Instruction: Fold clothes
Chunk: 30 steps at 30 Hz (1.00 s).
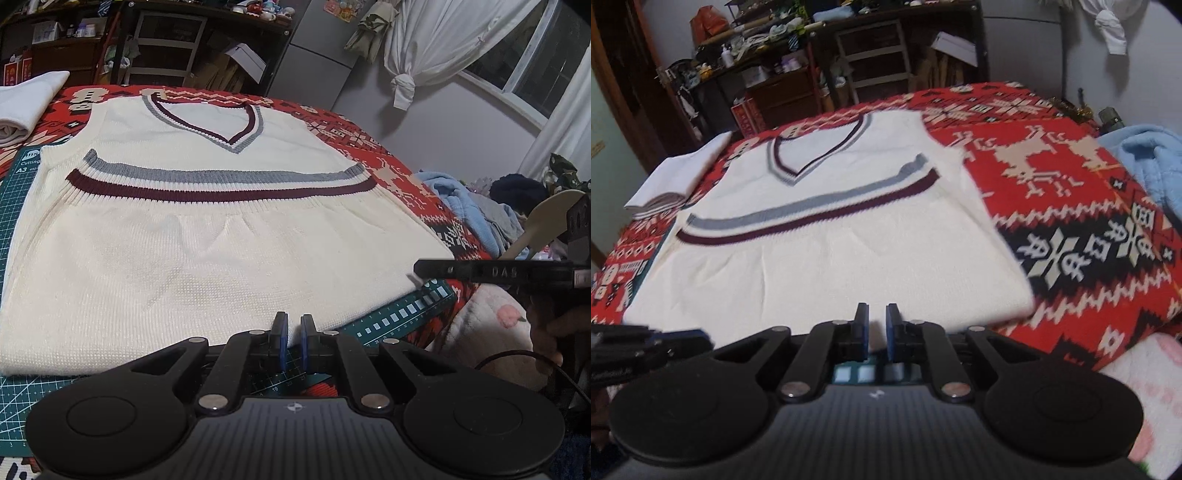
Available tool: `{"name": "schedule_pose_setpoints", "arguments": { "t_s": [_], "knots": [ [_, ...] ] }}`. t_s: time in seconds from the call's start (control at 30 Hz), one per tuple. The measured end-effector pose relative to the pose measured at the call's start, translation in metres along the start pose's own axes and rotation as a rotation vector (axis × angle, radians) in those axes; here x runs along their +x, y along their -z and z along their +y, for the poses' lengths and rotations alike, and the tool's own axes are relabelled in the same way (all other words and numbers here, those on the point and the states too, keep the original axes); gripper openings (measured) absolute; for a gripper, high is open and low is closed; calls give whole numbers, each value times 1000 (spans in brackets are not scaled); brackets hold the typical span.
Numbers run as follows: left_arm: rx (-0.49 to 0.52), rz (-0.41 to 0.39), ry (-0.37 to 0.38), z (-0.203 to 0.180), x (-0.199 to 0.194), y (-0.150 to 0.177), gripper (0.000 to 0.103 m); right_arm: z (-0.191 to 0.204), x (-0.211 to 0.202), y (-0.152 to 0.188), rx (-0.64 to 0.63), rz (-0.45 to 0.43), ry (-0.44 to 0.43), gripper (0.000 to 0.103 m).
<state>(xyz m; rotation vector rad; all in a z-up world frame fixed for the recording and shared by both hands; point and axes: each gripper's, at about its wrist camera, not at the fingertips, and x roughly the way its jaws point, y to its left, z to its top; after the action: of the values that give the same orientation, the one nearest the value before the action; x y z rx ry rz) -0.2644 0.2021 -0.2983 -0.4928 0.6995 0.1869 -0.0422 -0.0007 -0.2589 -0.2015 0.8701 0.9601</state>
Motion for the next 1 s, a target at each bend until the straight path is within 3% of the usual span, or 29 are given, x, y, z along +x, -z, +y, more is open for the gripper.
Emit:
{"name": "schedule_pose_setpoints", "arguments": {
  "t_s": [0.3,0.4,0.9,1.0],
  "knots": [
    [-31,1,21,4,-1,0,7,-23,-5,4,60,50,48,8],
    [-31,0,22,5,-1,1,7,-28,-9,-3,52,10,68,10],
    [-34,-1,26,6,0,0,7,-64,-8,0,159,11,137,6],
    [-30,-1,23,5,0,0,7,-58,-8,-1,129,21,165,6]
  ]
}}
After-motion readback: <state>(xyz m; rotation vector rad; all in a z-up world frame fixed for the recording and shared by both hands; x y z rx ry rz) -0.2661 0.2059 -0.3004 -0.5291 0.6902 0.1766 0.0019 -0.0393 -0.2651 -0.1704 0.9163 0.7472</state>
